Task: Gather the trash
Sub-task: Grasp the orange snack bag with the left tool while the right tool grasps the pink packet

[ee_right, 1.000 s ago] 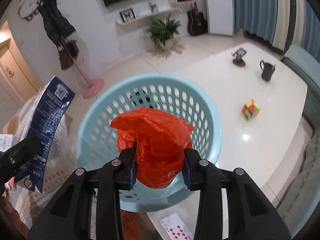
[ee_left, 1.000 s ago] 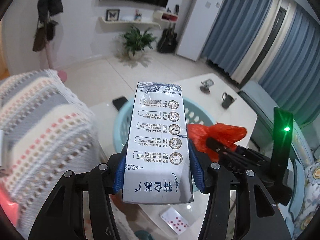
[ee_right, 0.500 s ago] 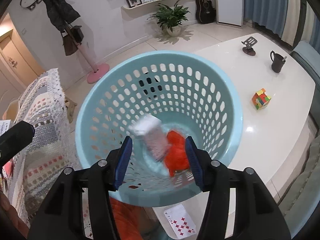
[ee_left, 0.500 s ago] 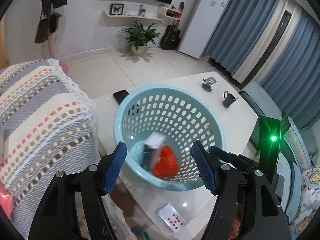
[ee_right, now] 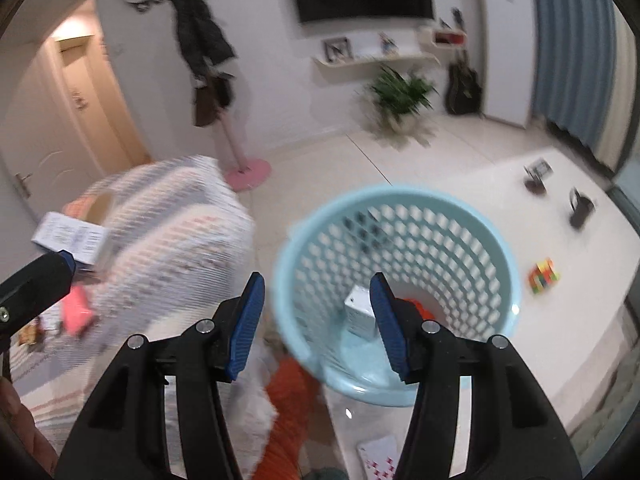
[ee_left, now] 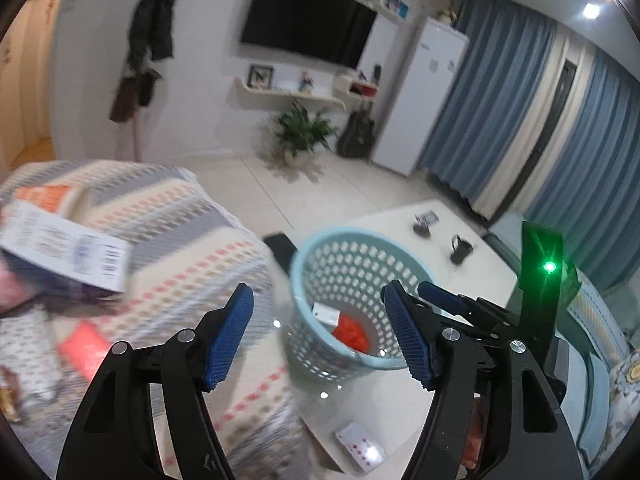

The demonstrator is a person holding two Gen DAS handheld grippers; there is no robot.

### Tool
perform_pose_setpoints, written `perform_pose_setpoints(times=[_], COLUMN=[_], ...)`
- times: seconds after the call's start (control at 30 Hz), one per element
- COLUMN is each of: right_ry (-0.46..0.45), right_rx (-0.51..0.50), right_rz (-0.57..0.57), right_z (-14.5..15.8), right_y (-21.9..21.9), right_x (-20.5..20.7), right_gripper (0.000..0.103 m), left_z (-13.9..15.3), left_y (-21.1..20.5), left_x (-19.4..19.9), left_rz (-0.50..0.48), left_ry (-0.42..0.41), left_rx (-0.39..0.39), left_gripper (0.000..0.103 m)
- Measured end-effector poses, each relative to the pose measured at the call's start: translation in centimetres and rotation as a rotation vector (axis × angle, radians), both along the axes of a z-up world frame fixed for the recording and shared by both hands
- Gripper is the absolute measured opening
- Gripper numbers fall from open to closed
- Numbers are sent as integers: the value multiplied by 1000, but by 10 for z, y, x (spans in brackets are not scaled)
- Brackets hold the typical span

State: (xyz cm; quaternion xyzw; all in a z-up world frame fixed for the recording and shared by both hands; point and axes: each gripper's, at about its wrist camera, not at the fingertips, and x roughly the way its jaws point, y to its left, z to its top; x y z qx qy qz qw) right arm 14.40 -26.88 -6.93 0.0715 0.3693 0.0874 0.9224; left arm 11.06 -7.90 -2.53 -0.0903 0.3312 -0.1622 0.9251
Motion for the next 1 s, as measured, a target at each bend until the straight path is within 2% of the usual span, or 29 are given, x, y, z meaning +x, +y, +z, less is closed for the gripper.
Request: perform_pose_setpoints(times=[0.17,0.27,0.43,0.57,0.7,0.87,1.0], right_ry=[-106,-150,-157,-138,-102,-36,-22], right_rx=[2,-9,-23,-18,-44,-60,-80], right_rz=[112,185,296,367,406,422,427], right_z=[30,40,37,21,5,-11,-13], right_y=[50,84,141,178,208,227,235], right_x=[-19,-29,-33,-34,-29,-17,-14], right_gripper=[51,51,51,51,51,51,51], left_z=[21,28,29,14,-11,-36,-51], left_y=[50,84,135,171,197,209,207], left_x=[-32,-50,-73,-84,-91,-85,-79], left_rz=[123,211,365,472,511,572,601], left_ry=[-57,-64,-58,-15,57,107,135], left_rx=[-19,-28,2,72,104,180,295], left_gripper=[67,67,71,72,77,79,77])
